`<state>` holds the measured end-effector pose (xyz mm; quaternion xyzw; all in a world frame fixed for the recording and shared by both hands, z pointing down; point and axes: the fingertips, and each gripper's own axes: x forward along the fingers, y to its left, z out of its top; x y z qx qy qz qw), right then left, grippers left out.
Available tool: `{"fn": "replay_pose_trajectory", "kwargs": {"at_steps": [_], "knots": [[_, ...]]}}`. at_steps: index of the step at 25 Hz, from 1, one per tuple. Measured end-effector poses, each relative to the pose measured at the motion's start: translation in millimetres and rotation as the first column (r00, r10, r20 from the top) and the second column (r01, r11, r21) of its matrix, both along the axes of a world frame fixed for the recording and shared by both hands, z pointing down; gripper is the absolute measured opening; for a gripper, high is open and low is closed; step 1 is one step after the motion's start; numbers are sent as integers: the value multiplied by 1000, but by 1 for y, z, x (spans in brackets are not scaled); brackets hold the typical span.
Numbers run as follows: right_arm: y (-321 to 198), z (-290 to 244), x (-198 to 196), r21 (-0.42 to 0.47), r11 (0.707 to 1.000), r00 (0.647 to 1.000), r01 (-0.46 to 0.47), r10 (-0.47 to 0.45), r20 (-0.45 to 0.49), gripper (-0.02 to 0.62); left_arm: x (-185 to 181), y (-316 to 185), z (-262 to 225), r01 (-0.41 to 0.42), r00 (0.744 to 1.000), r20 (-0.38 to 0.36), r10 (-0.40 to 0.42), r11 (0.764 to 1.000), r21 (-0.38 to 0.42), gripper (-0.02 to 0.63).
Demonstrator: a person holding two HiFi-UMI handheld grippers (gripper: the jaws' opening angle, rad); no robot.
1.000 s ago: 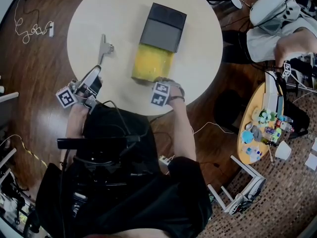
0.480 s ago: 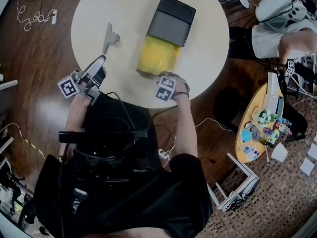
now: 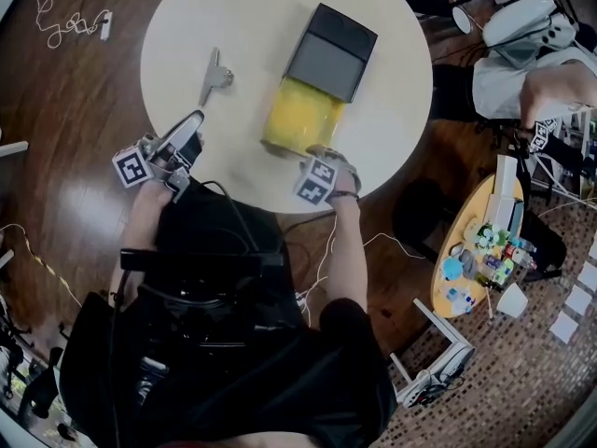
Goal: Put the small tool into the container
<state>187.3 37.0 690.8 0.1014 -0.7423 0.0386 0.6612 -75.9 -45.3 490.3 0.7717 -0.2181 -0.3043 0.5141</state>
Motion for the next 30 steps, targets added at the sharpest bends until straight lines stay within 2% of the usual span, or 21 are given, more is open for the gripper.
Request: {"fn": "replay_pose_trajectory", "kwargs": {"at_steps": [3,6,10,13,16,19,23,28,30], "knots": [[-15,-19,-11,30,999,999,-27,25,47,149,-1,0,0,7,1000,-10,-7,1000,1,41],[-37,-39,-44,66,994,985,-86,74,158,147,-7,1,1,16,1000,-15,-16,1000,-5,41],[-70,-58,-97,84,980,934,-180,144,328,147,-24,1,4,46,999,-16,-46,999,-11,43],[-89,-68,-127,66,966,877,-250,197,438,147,-36,1,6,74,997,-13,-74,997,-16,41],[-107,-75,-151,0,938,787,-347,291,544,147,-48,1,8,100,995,-14,-100,995,-24,41],[-129,-75,-165,-83,890,682,-448,401,612,147,-58,-2,9,114,993,-18,-115,993,-23,41],[-145,-66,-176,-195,830,568,-523,510,646,149,-62,-3,15,119,992,-31,-120,992,-38,41],[-158,-59,-192,-355,743,414,-567,629,658,149,-66,-8,17,123,992,-31,-125,991,-48,41],[-159,-53,-194,-410,707,365,-576,672,645,149,-65,-8,18,126,991,-34,-127,991,-49,41]]}}
